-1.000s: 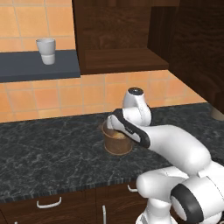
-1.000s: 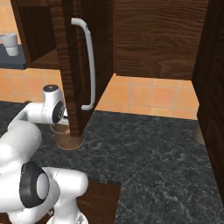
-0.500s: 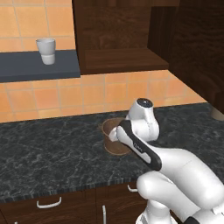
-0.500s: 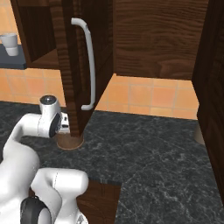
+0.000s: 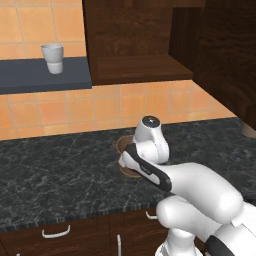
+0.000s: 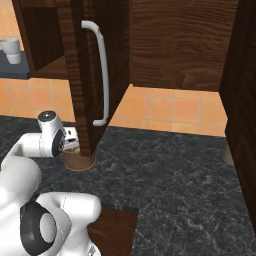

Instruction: Open the cabinet, pick up the bread from the cabinet and place it in the basket. Then move the basket to the dining counter.

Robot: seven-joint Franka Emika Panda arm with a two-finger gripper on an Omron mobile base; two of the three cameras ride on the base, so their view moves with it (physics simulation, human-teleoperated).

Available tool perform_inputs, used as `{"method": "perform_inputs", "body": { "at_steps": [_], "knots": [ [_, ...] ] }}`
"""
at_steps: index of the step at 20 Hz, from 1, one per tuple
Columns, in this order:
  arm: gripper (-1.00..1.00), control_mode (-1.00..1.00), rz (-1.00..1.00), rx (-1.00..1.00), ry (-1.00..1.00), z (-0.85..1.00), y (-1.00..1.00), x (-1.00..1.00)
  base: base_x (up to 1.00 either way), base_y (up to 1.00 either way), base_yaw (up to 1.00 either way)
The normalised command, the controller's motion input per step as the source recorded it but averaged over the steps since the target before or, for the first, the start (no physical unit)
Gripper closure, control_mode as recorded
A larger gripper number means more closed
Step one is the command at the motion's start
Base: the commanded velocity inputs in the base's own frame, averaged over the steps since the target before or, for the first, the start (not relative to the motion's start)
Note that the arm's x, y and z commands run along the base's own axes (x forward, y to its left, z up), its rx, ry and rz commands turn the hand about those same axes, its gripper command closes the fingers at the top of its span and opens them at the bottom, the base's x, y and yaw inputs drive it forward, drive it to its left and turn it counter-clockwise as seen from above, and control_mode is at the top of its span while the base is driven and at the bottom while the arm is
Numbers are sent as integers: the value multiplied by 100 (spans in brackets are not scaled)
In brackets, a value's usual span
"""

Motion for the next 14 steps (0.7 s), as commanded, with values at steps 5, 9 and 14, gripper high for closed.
{"method": "perform_inputs", "body": {
  "at_steps": [5,9,14],
  "knots": [
    [-100,-100,4,-15,0,0,1,67,0,0,0],
    [-100,-100,3,-5,6,-28,0,24,0,0,0],
    [-100,-100,3,-5,8,-48,-7,-3,0,0,0]
  ]
}}
